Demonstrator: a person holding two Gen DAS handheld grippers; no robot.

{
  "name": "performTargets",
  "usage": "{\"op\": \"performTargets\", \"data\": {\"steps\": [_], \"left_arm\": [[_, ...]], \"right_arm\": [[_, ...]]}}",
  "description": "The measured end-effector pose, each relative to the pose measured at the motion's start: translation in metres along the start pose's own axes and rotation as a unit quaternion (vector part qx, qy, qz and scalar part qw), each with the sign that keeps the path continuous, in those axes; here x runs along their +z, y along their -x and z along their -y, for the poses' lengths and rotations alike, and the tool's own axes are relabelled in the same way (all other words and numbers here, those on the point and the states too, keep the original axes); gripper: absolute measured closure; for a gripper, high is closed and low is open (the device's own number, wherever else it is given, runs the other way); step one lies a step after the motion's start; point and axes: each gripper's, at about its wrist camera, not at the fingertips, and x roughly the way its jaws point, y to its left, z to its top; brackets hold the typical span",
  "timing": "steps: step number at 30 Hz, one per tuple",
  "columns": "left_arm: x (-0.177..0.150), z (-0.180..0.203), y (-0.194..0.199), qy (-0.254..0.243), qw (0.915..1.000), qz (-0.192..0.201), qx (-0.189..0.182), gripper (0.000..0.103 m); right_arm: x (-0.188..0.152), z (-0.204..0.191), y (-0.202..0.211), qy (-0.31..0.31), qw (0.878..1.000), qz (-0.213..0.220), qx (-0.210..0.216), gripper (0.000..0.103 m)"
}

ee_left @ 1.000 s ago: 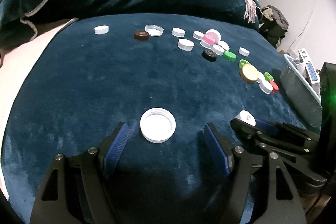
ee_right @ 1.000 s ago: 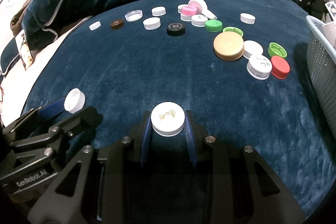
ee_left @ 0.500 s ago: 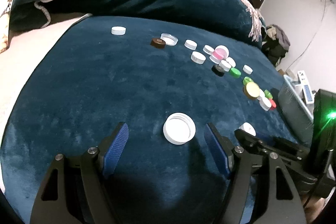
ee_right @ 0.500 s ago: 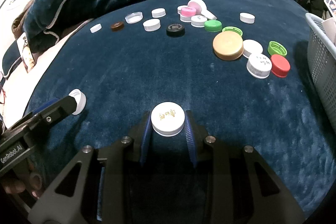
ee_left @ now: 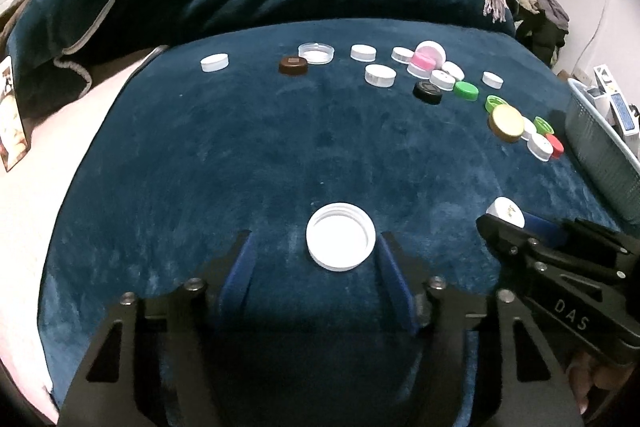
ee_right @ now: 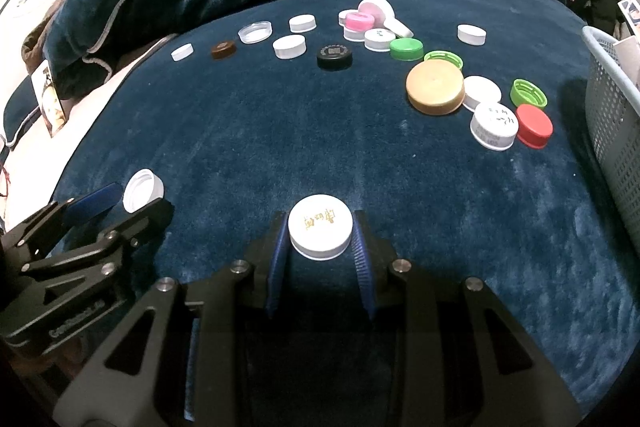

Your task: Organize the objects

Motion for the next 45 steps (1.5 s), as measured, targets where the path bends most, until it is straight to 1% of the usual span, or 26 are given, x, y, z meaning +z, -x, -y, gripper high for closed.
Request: {"op": "performTargets", "data": {"steps": [1,2,3,4,7,36,45], "left_arm": [[0.0000,0.0006,0.0000,-0.002,1.0000,0.000,0.001,0.051],[-0.0002,0.0015,0.0001,-0.006,1.0000,-0.001,0.001,0.053],[-0.0002,0.0025,0.0001,-0.008,1.0000,-0.001,-0.001,0.060],[0.0005,0.0033,0.0002,-0.010,0.9999,-0.002,-0.002,0.071],[0.0003,0.0055,0.0007,-0.017,0.9999,0.000,0.002,0.071],[0.0008,0.0051,0.0011,-0.015,0.9999,-0.001,0.001,0.071],[0.0006,0.0046,-0.0015,-0.015,0.9999,-0.001,0.004,0.071]], "right_arm": [[0.0000,0.0000,0.0001,0.000,1.000,0.000,0.000,0.070],[0.0003,-0.0004,-0.0002,0.000,1.000,0.000,-0.001,0.070],[0.0008,-0.0011,-0.0005,0.001,1.000,0.000,-0.002,0.070],[0.0007,-0.0013,-0.0004,0.002,1.000,0.000,-0.004,0.070],[0.0004,-0.0015,-0.0004,0.004,1.000,0.000,-0.006,0.070],[0.0008,-0.0030,0.0005,0.006,1.000,0.000,-0.013,0.070],[0.0038,-0.0036,0.0016,0.007,1.000,-0.009,-0.010,0.071]]}}
